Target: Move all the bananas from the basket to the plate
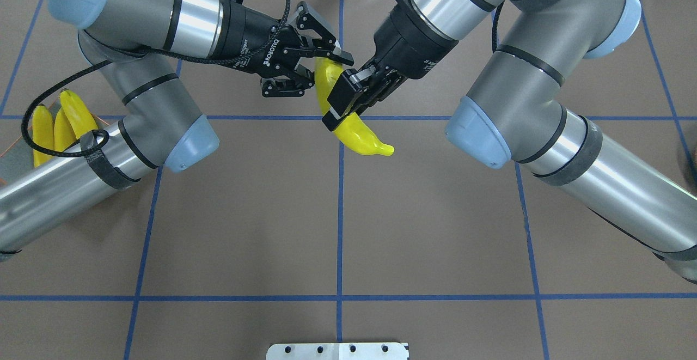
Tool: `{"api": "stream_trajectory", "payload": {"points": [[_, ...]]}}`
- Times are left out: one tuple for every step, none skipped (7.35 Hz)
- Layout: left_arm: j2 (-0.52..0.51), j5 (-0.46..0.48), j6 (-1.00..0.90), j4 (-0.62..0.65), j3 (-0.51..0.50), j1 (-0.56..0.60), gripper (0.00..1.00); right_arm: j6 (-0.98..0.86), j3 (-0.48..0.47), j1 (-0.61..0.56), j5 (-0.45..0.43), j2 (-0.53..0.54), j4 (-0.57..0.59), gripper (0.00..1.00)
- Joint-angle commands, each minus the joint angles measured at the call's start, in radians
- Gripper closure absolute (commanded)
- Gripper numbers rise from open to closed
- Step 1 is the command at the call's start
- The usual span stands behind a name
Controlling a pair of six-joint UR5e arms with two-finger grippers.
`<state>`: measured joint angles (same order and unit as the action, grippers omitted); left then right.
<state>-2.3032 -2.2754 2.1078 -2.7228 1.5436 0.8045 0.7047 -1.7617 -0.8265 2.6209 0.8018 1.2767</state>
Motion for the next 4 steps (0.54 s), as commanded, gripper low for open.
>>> {"api": "stream_trajectory", "payload": {"points": [[0.001, 0.002, 0.000, 0.002, 0.003, 0.001, 1.00, 0.035, 0.007, 0.001, -0.044, 0.026, -0.097, 0.02], [0.002, 0.001, 0.000, 0.002, 0.003, -0.001, 1.00, 0.036, 0.007, 0.001, -0.047, 0.031, -0.097, 0.02], [0.005, 0.000, 0.000, 0.002, 0.004, 0.001, 1.00, 0.036, 0.007, 0.000, -0.051, 0.036, -0.099, 0.02], [0.013, -0.001, -0.009, 0.002, 0.006, 0.001, 1.00, 0.038, -0.002, -0.012, -0.048, 0.052, -0.102, 0.02]]}}
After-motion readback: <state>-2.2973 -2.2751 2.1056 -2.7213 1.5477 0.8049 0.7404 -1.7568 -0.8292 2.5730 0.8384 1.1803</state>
